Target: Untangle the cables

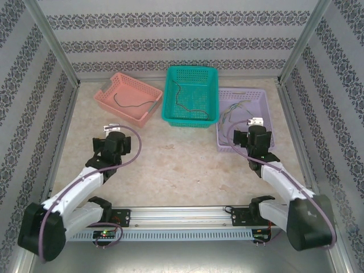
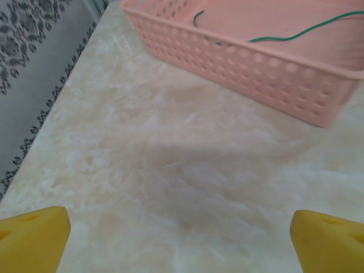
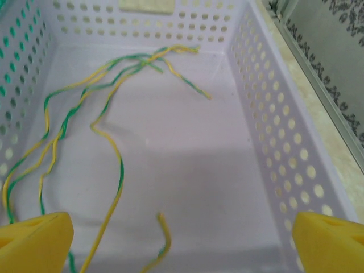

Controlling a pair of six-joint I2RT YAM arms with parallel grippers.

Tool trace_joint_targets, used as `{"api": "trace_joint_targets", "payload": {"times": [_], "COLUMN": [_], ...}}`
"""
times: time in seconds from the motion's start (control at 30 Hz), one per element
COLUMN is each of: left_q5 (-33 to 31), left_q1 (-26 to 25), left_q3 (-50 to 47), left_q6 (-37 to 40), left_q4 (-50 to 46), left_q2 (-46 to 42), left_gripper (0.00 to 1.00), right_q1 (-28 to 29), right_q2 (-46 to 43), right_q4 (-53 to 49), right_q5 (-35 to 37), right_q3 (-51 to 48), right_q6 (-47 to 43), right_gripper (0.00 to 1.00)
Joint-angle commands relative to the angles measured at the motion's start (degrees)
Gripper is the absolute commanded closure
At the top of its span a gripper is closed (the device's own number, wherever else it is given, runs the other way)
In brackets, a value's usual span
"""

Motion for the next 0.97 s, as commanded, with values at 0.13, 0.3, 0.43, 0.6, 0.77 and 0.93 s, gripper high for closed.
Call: {"api": "trace_joint_targets", "payload": {"times": [0.13, 0.3, 0.43, 0.6, 0.77, 0.93], "left_q5": [14.53, 20.62, 21.62, 19.79, 19.82, 19.48], "left_q1": [11.15, 13.9, 15.14, 15.18, 15.18, 14.83], "left_q3": [-8.63, -6.18, -3.89, -5.22, -4.87, -4.46], "left_q6": [1.77, 5.97, 4.53, 4.41, 4.38, 4.74], "left_q4": [43.09, 49.01, 48.13, 53.5, 52.26, 51.3], "left_q2": [16.11, 24.9, 30.24, 31.61, 31.21, 31.19], "left_gripper": [0.01, 0.01, 0.01, 0.01, 0.01, 0.0], "right_q1": [-7.04, -7.73, -6.77, -5.3, -5.16, -5.9], "right_q2": [16.65, 23.09, 22.51, 22.94, 22.77, 22.73], "right_q4": [27.26, 40.35, 41.34, 38.72, 38.87, 38.78], "right_q5": [-12.16, -18.18, -12.88, -11.88, -12.26, -14.57], "right_q3": [0.08, -3.69, -4.76, -2.91, -3.15, -3.09], "right_q6": [0.48, -0.8, -0.33, -1.99, -2.19, -2.33], "right_gripper": [0.02, 0.02, 0.02, 0.02, 0.02, 0.02]}}
